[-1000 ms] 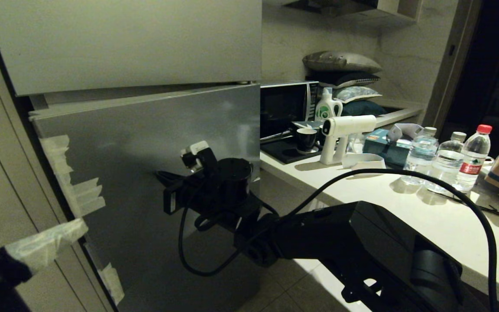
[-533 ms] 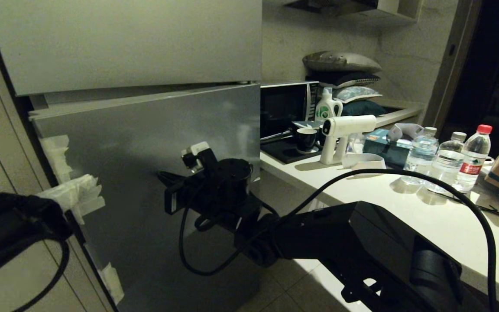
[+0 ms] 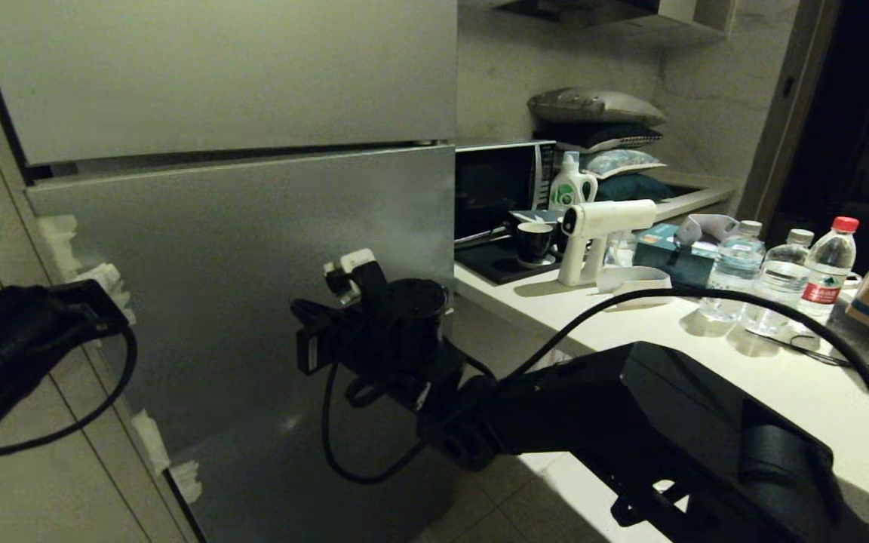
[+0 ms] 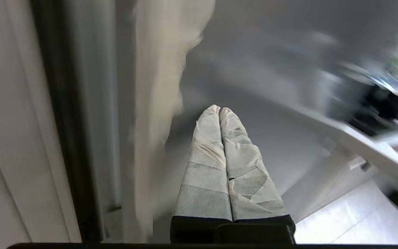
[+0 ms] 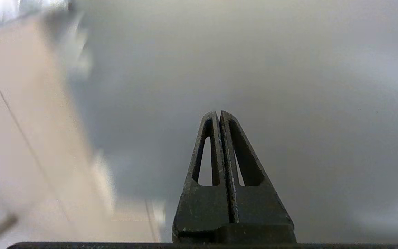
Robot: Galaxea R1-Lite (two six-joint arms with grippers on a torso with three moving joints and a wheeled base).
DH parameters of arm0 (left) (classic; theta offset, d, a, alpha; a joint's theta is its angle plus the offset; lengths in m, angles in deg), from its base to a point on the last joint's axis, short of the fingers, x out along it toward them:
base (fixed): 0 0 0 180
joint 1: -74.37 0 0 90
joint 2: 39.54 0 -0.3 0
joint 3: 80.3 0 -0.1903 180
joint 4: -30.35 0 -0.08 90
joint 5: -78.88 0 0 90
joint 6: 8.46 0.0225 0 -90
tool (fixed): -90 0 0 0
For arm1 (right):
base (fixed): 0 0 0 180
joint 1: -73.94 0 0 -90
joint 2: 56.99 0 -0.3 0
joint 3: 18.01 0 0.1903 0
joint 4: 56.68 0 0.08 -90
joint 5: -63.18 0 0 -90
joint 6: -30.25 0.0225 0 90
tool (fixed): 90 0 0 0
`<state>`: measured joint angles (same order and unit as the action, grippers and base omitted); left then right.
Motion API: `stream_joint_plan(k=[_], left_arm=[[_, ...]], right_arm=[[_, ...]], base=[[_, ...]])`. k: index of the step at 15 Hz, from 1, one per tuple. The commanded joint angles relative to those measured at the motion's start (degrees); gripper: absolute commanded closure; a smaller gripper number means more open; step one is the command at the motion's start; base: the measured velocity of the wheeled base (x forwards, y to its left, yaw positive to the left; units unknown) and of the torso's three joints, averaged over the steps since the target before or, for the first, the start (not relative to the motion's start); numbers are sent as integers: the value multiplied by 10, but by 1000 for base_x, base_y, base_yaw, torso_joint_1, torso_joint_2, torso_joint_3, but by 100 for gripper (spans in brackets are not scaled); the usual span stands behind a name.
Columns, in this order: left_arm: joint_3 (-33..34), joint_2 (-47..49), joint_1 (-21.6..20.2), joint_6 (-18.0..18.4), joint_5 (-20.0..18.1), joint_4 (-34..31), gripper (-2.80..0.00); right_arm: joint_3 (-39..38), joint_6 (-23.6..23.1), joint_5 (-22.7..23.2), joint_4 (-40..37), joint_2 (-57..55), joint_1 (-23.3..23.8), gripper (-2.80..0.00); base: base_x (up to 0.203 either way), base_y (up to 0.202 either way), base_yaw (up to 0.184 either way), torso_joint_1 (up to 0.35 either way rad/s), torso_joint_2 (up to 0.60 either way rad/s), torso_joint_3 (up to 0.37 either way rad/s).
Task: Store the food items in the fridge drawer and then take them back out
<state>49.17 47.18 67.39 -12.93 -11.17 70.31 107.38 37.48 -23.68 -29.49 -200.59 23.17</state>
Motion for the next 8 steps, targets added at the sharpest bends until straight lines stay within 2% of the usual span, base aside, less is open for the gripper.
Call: stream_joint_plan(k=[1, 3, 6, 8], left_arm=[[-14, 48, -15, -13, -1, 5, 0], [-19, 83, -22, -21, -1, 23, 0], [-22, 133, -23, -22, -2, 100, 0], [-21, 123, -21, -21, -2, 112, 0]], right_arm=[[-91, -2, -1, 4, 90, 0, 0], [-167, -4, -2, 5, 158, 0, 0], [-297, -19, -3, 24, 256, 0, 0], [-388, -31, -23, 58, 319, 1, 0]], base=[[0, 0, 0, 0, 0, 0], [0, 0, 0, 0, 0, 0], [0, 0, 0, 0, 0, 0], [0, 0, 0, 0, 0, 0]])
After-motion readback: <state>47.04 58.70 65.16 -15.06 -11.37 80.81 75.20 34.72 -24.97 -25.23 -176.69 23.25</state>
